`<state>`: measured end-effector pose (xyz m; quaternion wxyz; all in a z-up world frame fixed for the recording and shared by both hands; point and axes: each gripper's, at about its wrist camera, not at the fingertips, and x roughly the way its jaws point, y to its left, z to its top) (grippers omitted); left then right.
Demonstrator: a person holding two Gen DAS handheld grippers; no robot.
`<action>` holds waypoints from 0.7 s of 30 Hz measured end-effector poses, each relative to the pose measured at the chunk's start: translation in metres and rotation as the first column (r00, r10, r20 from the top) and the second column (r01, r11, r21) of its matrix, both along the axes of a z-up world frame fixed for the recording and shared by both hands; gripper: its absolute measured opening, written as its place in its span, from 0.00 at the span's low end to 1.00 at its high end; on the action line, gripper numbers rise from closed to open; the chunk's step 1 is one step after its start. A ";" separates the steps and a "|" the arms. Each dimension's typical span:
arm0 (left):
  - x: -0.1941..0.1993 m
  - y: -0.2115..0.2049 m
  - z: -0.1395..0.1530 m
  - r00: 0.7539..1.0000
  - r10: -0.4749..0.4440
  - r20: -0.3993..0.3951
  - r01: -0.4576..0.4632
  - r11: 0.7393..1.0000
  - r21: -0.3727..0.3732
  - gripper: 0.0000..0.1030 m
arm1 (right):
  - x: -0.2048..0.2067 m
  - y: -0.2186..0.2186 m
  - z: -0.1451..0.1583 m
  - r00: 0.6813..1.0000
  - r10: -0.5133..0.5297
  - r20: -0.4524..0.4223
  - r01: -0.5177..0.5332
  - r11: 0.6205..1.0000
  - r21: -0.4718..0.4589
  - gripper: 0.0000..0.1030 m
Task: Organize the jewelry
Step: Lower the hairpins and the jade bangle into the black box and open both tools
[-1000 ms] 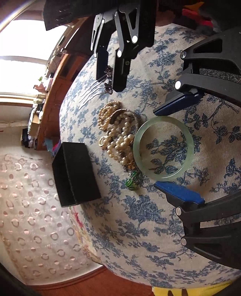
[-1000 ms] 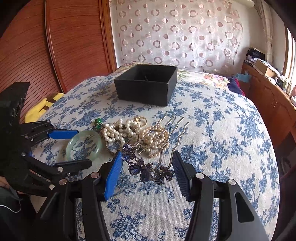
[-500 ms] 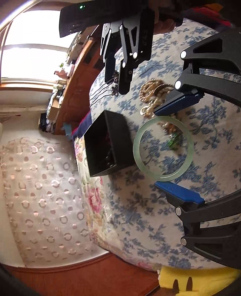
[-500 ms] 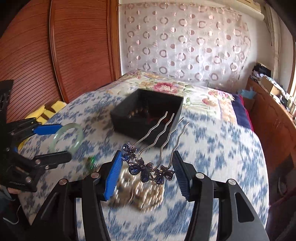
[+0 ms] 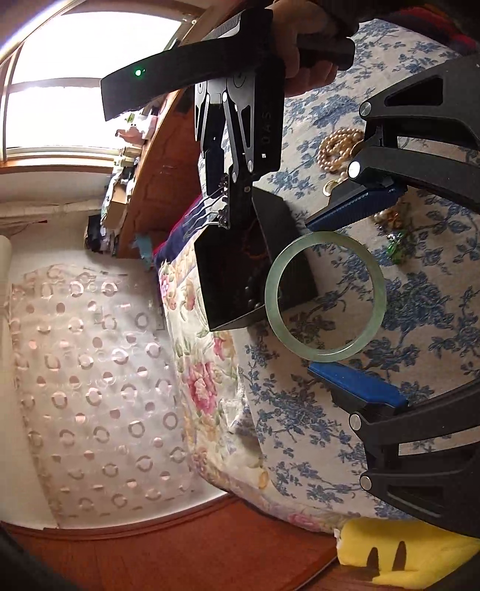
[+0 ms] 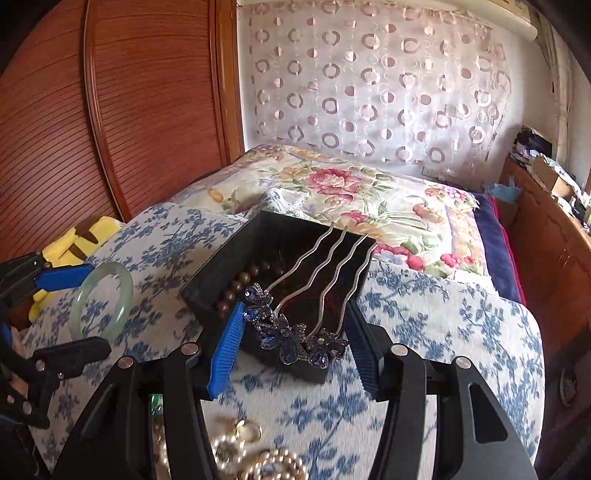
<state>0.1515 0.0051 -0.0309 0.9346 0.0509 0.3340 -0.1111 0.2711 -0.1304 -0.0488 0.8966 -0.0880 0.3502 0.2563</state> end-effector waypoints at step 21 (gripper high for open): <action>0.051 -0.010 0.005 1.000 0.018 0.005 -0.018 1.000 0.013 0.67 | 0.014 -0.020 0.003 1.000 -0.026 0.002 0.026 0.999 0.025 0.71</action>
